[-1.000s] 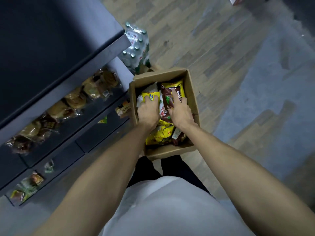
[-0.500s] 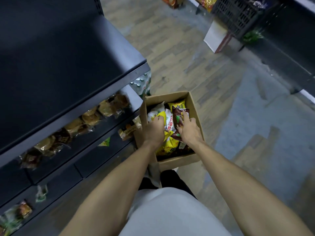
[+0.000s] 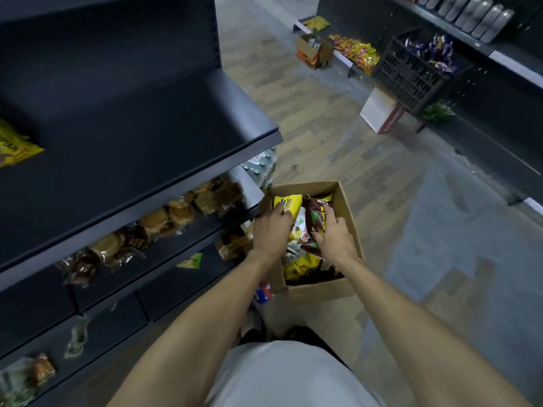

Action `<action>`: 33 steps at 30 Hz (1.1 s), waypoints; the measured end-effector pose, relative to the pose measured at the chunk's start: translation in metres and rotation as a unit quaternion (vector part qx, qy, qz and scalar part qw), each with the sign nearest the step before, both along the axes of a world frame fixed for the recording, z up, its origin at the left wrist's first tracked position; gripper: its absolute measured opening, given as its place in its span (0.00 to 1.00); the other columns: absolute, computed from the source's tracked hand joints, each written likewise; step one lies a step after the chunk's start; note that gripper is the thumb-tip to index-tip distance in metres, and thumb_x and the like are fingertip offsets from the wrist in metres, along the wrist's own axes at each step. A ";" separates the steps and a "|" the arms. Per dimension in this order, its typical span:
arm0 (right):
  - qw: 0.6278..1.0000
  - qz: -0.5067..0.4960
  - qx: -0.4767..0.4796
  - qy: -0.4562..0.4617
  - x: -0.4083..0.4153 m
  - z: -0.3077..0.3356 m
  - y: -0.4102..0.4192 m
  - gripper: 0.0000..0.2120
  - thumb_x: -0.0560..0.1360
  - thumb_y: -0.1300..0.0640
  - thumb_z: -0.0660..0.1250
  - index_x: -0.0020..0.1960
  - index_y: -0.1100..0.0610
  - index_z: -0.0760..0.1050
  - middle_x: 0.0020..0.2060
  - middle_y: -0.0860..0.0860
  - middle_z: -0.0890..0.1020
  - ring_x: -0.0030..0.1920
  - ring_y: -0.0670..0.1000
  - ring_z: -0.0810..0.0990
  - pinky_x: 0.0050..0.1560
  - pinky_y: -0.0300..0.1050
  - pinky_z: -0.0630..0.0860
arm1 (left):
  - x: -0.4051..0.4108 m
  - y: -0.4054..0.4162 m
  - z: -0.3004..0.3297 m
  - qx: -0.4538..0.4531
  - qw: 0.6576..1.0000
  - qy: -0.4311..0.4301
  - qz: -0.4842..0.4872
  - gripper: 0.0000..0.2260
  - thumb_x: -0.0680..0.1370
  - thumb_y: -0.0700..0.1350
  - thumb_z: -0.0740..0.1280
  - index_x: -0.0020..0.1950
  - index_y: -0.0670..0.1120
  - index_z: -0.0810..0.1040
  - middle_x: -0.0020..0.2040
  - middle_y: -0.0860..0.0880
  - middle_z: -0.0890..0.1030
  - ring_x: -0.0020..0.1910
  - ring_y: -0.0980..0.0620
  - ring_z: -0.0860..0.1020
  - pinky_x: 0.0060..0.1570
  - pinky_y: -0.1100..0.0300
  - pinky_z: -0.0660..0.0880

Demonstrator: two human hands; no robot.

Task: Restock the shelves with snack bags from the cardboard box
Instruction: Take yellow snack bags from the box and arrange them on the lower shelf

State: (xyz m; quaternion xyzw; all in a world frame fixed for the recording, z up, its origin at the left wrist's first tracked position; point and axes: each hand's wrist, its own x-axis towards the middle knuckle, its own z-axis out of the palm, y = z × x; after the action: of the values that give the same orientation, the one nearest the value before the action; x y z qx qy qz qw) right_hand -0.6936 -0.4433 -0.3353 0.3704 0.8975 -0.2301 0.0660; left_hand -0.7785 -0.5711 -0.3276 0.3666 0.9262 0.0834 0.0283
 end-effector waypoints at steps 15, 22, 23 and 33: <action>0.963 0.217 -0.057 0.152 -0.030 0.032 -0.085 0.34 0.79 0.57 0.65 0.79 0.52 0.51 0.63 0.64 0.70 0.60 0.67 0.74 0.55 0.58 0.73 | 0.035 -0.132 0.087 0.023 0.959 0.174 0.221 0.11 0.64 0.33 0.73 0.41 0.45 0.80 0.42 0.46 0.76 0.32 0.45 0.77 0.21 0.58 0.66; 0.934 0.293 -0.099 0.178 -0.028 0.043 -0.148 0.33 0.78 0.54 0.65 0.77 0.46 0.51 0.64 0.61 0.70 0.57 0.66 0.76 0.55 0.59 0.76 | 0.051 -0.206 0.107 -0.009 0.924 0.225 0.309 0.12 0.63 0.33 0.74 0.41 0.45 0.80 0.41 0.47 0.75 0.34 0.48 0.76 0.22 0.61 0.61; 0.930 0.301 -0.107 0.180 -0.030 0.045 -0.155 0.33 0.78 0.54 0.65 0.77 0.45 0.51 0.63 0.61 0.71 0.57 0.66 0.76 0.55 0.59 0.76 | 0.050 -0.215 0.108 -0.010 0.919 0.233 0.318 0.11 0.63 0.33 0.73 0.42 0.46 0.81 0.41 0.48 0.74 0.34 0.48 0.75 0.22 0.61 0.59; 0.911 0.352 -0.094 0.194 -0.098 0.071 -0.215 0.35 0.79 0.54 0.65 0.78 0.44 0.49 0.61 0.61 0.73 0.56 0.63 0.78 0.53 0.56 0.78 | -0.012 -0.284 0.118 -0.018 0.908 0.240 0.344 0.13 0.58 0.33 0.74 0.39 0.45 0.80 0.43 0.46 0.78 0.35 0.46 0.76 0.23 0.61 0.58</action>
State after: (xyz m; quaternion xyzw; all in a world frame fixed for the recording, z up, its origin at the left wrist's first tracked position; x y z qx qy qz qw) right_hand -0.7918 -0.6587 -0.2644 -0.0293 0.9390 -0.3427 0.0018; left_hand -0.7902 -0.8548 -0.2094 0.0337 0.9751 -0.0194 -0.2184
